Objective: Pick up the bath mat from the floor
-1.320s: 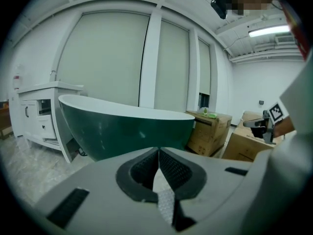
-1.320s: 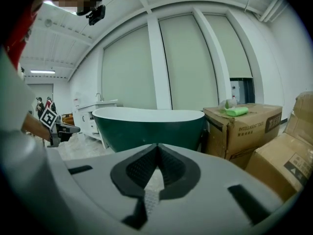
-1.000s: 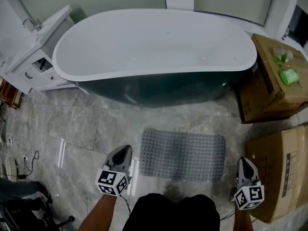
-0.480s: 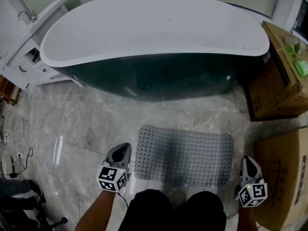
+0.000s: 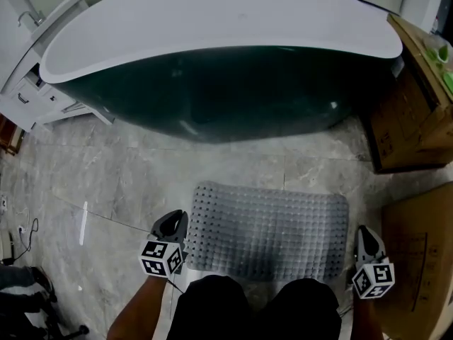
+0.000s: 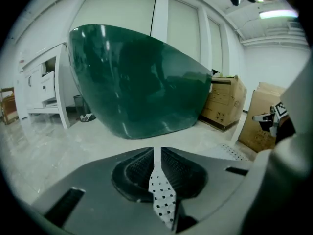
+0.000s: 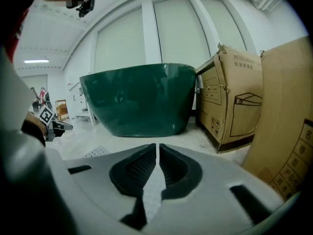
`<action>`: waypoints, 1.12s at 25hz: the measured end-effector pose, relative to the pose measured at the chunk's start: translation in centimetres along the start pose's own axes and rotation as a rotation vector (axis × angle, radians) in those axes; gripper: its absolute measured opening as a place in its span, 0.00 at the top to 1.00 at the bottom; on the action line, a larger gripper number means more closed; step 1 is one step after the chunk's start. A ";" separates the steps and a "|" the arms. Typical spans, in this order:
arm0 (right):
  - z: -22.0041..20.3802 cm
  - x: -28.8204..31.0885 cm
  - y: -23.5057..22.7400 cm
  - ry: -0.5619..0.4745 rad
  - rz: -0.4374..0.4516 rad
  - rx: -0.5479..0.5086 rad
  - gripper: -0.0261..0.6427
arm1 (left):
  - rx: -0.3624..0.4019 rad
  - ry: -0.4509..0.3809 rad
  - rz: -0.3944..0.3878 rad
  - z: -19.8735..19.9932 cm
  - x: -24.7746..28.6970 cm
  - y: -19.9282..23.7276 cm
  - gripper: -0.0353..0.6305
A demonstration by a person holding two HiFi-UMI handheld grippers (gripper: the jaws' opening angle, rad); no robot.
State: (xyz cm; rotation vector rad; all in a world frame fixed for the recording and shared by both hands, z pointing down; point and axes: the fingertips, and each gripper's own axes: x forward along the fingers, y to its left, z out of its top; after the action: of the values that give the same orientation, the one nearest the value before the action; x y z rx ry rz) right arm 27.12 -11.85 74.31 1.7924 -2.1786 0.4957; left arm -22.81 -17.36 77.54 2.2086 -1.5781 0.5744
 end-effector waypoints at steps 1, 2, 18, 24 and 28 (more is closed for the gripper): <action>-0.8 0.2 -0.3 0.011 -0.003 0.010 0.92 | -0.010 0.014 0.002 -0.9 0.3 0.2 0.92; -1.7 0.5 -0.6 0.024 -0.005 0.021 0.91 | -0.017 0.031 0.000 -1.8 0.6 0.2 0.92; -16.9 5.8 -3.1 0.322 -0.010 0.043 0.56 | -0.106 0.311 -0.016 -14.8 5.7 2.9 0.61; -21.4 7.0 -4.2 0.435 -0.026 0.071 0.49 | -0.143 0.450 -0.025 -19.4 7.3 3.5 0.55; -24.1 7.9 -5.7 0.498 -0.061 0.101 0.44 | -0.170 0.516 -0.025 -21.6 7.8 3.9 0.52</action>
State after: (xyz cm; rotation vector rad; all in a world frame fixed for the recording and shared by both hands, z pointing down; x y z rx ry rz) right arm 31.05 -9.43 99.91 1.5638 -1.7772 0.9375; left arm -26.66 -13.73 100.17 1.7661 -1.2722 0.8813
